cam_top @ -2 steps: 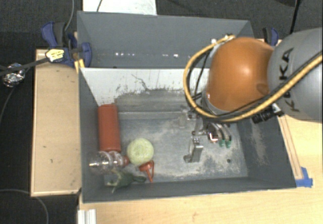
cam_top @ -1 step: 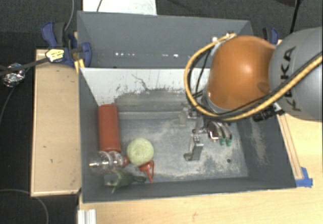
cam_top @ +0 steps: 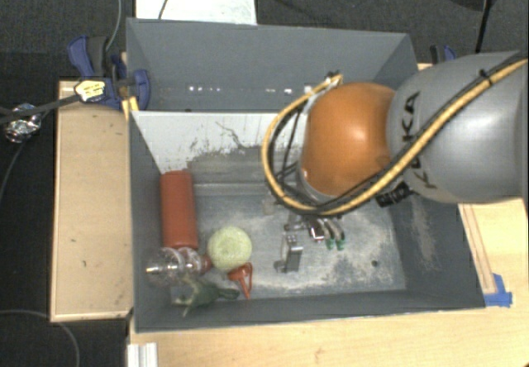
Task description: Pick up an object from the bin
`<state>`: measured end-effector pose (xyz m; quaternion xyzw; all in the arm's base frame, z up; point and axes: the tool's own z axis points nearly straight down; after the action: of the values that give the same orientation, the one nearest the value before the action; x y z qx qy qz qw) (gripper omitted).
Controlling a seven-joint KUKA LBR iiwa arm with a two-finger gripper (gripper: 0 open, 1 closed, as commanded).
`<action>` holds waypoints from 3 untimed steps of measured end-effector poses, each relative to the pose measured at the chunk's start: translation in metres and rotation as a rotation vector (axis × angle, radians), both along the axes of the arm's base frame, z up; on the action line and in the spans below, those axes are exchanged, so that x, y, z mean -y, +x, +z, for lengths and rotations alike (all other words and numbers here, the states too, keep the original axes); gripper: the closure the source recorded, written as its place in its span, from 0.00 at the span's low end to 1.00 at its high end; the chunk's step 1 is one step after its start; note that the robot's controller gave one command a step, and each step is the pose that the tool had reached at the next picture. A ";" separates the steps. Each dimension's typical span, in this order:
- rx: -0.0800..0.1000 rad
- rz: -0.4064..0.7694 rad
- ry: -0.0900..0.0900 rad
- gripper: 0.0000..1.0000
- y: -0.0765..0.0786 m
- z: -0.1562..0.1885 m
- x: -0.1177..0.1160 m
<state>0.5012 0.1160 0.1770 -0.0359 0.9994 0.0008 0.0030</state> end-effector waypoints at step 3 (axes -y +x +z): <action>0.004 0.609 -0.002 0.00 0.043 -0.063 -0.079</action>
Offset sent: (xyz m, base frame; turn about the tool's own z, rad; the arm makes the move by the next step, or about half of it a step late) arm 0.0240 0.0579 -0.0203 -0.6315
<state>0.5443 0.1951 0.1139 -0.3339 0.9426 0.0003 0.0045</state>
